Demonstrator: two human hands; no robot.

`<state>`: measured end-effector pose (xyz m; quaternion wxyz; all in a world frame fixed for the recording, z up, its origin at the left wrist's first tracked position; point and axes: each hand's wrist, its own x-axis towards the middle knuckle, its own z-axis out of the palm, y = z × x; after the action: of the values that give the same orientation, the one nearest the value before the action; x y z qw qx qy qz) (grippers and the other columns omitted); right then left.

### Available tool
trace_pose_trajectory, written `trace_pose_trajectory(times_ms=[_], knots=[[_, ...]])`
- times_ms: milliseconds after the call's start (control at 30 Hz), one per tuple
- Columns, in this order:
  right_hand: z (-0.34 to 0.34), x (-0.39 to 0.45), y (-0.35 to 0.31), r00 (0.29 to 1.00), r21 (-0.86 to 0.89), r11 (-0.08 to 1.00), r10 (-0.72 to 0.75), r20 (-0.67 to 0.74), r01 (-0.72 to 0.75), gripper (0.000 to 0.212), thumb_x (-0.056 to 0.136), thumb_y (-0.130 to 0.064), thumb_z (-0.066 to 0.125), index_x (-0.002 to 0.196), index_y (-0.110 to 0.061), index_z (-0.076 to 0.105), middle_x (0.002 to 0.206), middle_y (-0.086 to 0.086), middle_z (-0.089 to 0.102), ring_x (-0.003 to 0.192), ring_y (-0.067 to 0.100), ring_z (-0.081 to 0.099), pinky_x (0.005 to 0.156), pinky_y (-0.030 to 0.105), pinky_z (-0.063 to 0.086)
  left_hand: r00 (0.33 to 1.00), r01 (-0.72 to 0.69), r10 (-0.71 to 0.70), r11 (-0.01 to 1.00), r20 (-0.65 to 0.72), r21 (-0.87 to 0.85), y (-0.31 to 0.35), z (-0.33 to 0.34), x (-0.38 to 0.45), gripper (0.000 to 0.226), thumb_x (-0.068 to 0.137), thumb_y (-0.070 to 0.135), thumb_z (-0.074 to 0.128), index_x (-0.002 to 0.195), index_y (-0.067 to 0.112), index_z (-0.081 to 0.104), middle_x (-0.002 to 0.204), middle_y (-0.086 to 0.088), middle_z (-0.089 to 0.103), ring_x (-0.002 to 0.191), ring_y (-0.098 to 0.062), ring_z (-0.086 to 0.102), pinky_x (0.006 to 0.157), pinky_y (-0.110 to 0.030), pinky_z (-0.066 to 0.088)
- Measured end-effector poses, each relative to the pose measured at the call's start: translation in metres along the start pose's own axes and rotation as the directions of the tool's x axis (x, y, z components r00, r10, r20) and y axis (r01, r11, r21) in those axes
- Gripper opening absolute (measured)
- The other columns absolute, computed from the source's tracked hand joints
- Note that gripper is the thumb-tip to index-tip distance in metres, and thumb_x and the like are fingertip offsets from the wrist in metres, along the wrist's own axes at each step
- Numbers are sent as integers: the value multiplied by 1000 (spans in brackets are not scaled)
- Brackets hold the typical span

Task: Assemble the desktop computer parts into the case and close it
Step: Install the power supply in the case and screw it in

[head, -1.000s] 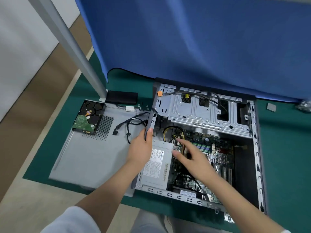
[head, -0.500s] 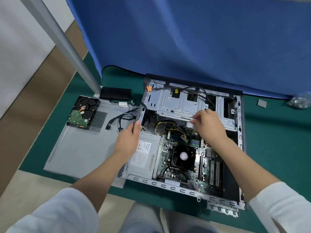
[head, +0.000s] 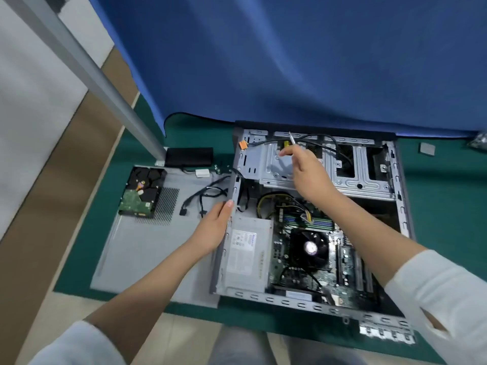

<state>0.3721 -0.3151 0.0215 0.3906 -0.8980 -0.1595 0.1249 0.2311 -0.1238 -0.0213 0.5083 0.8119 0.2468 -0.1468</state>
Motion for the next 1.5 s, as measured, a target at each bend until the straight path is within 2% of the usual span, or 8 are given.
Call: trace_pose_trajectory(times_ms=[133, 233, 333, 433, 700, 933, 1233, 1500], knots=[[25, 25, -9, 987, 103, 988, 126, -103, -115, 28, 99, -19, 37, 116, -24, 59, 103, -3, 60, 69, 2, 47, 63, 26, 35, 1000, 7, -8, 997, -6, -73, -5, -37, 36, 28, 102, 38, 36, 112, 20, 55, 120, -3, 61, 100, -18, 60, 85, -26, 48], [40, 26, -8, 957, -48, 981, 174, -231, -190, 18, 95, -31, 45, 109, -33, 56, 73, -15, 55, 62, 1, 50, 51, 25, 31, 992, -48, 64, 987, -106, 152, -4, -65, 72, 23, 98, 17, 46, 116, 14, 61, 117, -4, 66, 97, -18, 62, 80, -29, 48], [52, 18, -7, 956, -233, 959, 95, -278, -163, 12, 91, -27, 49, 101, -32, 55, 83, -17, 57, 72, 7, 55, 50, 24, 36, 973, -127, 180, 939, -142, 319, -2, -84, 109, 23, 95, 8, 50, 110, 10, 66, 113, -6, 66, 105, -20, 60, 90, -29, 45], [64, 11, -7, 965, -406, 909, -17, -263, -94, 12, 88, -22, 52, 96, -29, 57, 93, -11, 60, 89, 12, 53, 50, 26, 42, 953, -164, 270, 846, -141, 507, 3, -90, 149, 22, 93, 6, 53, 109, 9, 68, 113, -11, 65, 105, -25, 58, 93, -32, 43], [71, 9, -11, 939, -466, 880, -76, -336, -95, 25, 82, -26, 38, 91, -24, 61, 83, -9, 60, 77, 17, 54, 47, 13, 11, 959, -236, 260, 501, 115, 833, 5, -71, 207, 23, 93, 15, 56, 112, 8, 65, 119, -14, 57, 120, -32, 41, 93, -37, 41], [76, 11, -3, 935, -489, 869, -113, -335, -70, 22, 81, -23, 39, 90, -24, 60, 80, -9, 59, 74, 17, 51, 51, 10, 11, 961, -216, 264, 509, 87, 833, -2, -71, 212, 17, 92, 13, 56, 104, 6, 66, 110, -13, 62, 114, -30, 45, 88, -37, 41], [77, 11, 1, 928, -496, 867, -147, -341, -45, 20, 81, -20, 42, 89, -23, 60, 79, -9, 59, 72, 16, 49, 54, 8, 11, 899, -354, 311, 103, 308, 929, 0, -76, 209, 19, 90, 12, 51, 93, 14, 70, 93, -2, 64, 96, -24, 52, 80, -31, 38], [77, 12, 3, 916, -511, 859, -189, -352, -19, 19, 81, -19, 43, 89, -23, 60, 79, -9, 59, 72, 13, 44, 58, 6, 10, 884, -377, 275, -60, 378, 924, 11, -75, 211, 18, 86, 6, 53, 90, 16, 67, 89, -1, 65, 93, -23, 51, 70, -28, 30]])
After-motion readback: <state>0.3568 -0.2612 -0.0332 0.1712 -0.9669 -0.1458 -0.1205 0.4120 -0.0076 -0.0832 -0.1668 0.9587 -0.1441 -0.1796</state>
